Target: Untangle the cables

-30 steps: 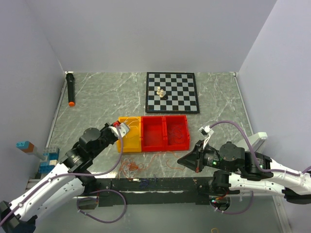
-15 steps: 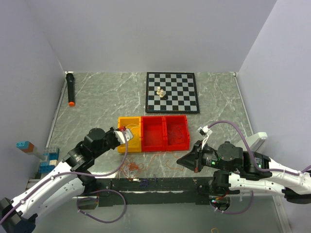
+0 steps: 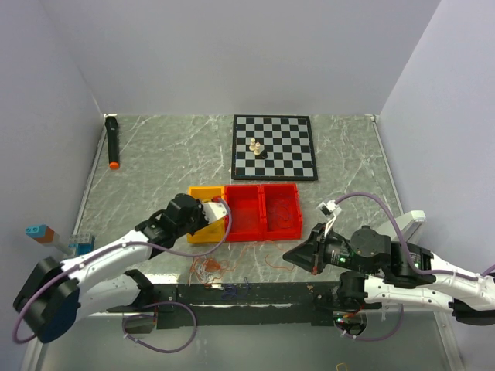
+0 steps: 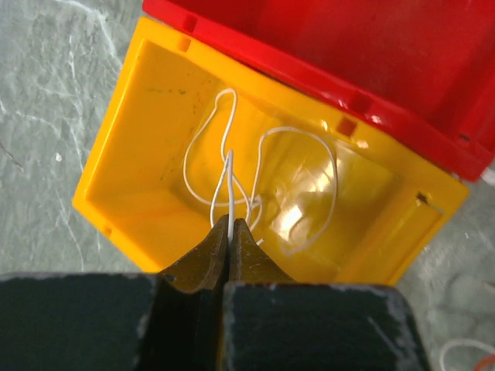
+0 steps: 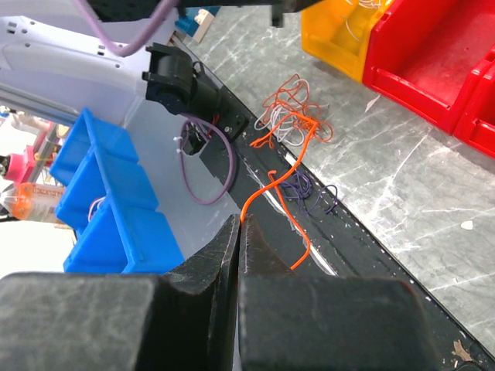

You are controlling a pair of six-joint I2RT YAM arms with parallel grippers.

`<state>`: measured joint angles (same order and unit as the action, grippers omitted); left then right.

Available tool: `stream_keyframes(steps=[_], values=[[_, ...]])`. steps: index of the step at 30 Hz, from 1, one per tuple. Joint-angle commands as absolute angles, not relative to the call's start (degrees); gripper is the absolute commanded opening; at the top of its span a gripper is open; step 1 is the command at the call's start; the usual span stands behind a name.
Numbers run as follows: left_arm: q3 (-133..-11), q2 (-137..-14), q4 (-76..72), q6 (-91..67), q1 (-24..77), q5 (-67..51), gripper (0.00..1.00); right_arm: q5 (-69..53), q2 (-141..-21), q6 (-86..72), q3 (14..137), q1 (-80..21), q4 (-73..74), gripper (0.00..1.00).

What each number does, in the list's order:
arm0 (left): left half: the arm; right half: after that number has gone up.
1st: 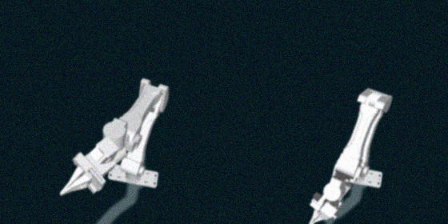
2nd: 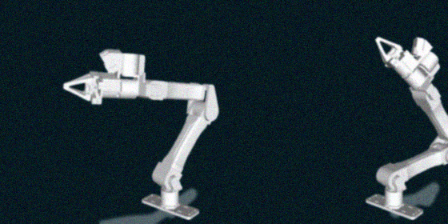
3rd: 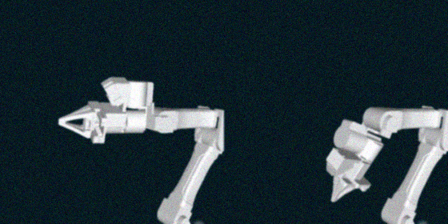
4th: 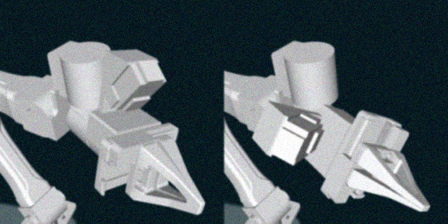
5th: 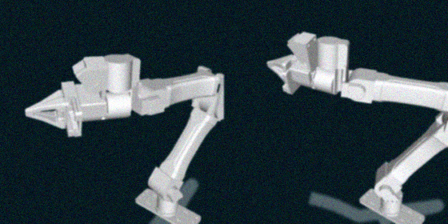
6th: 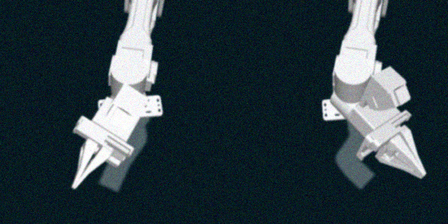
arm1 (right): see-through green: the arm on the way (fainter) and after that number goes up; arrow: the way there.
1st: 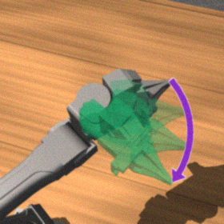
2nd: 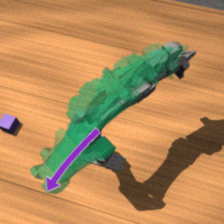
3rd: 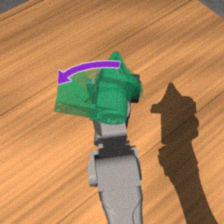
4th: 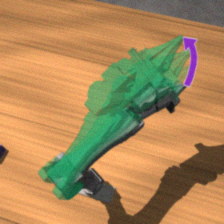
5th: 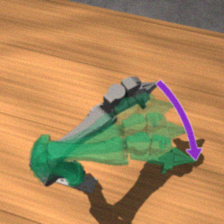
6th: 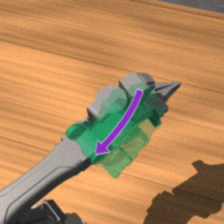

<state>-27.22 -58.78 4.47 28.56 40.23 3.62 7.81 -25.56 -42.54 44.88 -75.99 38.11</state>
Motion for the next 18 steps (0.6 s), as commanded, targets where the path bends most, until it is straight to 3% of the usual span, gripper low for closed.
stream_keyframes(steps=[1,3,4,6,8,10,18], values=[[-30.50,-63.27,-4.47,26.81,40.43,5.09,0.01,8.96,-23.82,-42.98,43.86,-76.29,35.95,0.00],[-31.28,-65.03,-4.84,26.54,40.43,4.40,0.02,8.96,-23.56,-42.98,43.33,-76.29,35.60,0.00],[-31.81,-65.91,-4.40,26.19,40.52,4.05,0.08,8.79,-23.47,-42.89,43.07,-76.38,35.42,0.00],[-32.78,-66.71,-3.61,25.14,40.52,2.64,0.34,8.70,-23.29,-42.80,42.80,-76.29,34.98,0.00],[-33.57,-66.71,-3.08,24.44,40.52,1.06,0.74,8.53,-23.29,-42.72,42.80,-76.29,34.46,0.00],[-34.53,-65.92,-1.94,23.99,40.43,-0.60,0.99,8.52,-23.47,-42.37,43.15,-76.29,34.37,0.00],[-41.74,-57.76,12.65,26.63,38.50,-9.57,0.97,9.58,-26.10,-39.29,48.51,-76.29,34.81,0.00]])
